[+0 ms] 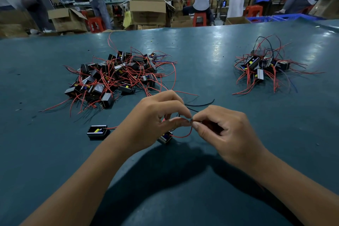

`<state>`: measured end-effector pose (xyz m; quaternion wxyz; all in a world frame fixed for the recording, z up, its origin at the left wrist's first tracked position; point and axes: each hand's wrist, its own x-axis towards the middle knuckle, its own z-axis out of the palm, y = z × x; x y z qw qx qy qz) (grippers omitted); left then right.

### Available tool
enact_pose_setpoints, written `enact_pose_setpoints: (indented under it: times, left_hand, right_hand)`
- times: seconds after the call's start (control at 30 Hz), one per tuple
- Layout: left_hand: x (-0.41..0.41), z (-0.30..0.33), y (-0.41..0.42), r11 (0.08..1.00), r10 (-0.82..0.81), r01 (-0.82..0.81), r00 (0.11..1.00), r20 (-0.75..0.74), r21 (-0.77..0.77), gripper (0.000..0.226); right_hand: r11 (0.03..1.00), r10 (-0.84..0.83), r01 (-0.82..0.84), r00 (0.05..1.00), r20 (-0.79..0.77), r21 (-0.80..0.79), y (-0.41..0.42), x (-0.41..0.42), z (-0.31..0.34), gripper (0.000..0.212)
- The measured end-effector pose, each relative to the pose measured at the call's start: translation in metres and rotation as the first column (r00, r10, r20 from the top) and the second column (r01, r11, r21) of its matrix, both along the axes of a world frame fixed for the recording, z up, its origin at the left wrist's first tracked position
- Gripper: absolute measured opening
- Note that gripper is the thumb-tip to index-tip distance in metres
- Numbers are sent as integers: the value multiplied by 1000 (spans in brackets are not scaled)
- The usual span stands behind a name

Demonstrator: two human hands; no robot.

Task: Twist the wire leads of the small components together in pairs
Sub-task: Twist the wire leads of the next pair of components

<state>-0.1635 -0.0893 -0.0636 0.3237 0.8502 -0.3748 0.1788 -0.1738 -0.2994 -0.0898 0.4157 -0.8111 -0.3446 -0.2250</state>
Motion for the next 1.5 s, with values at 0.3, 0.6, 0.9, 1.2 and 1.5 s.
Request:
enact_pose_setpoints:
  times: [0.3,0.6,0.9,1.2,1.5]
  left_hand:
    - [-5,2,-3,999,-10,12,999,-50,44,12]
    - [-15,3,-16,896,-91,-269,665,-741,-352,22]
    - [-20,3,-23,846,-188,-377,450,-873,-376,25]
    - [-11,9,-2,995,98,-98,989,-115,8,17]
    - [-6,2,-1,998,38,-40,999,29,53,15]
  right_hand:
    - [999,-21,24,997,79,-34,-1,-1,0,4]
    - [999,-29,32,996,86,-28,1,-2,-2,7]
    - [993,-29,47,986,162,-105,2,-1,-2,7]
    - [998,-52,52,999,8,27,1,-1,-1,7]
    - [1000,-18,19,1000,23,-18,0,-2,-1,5]
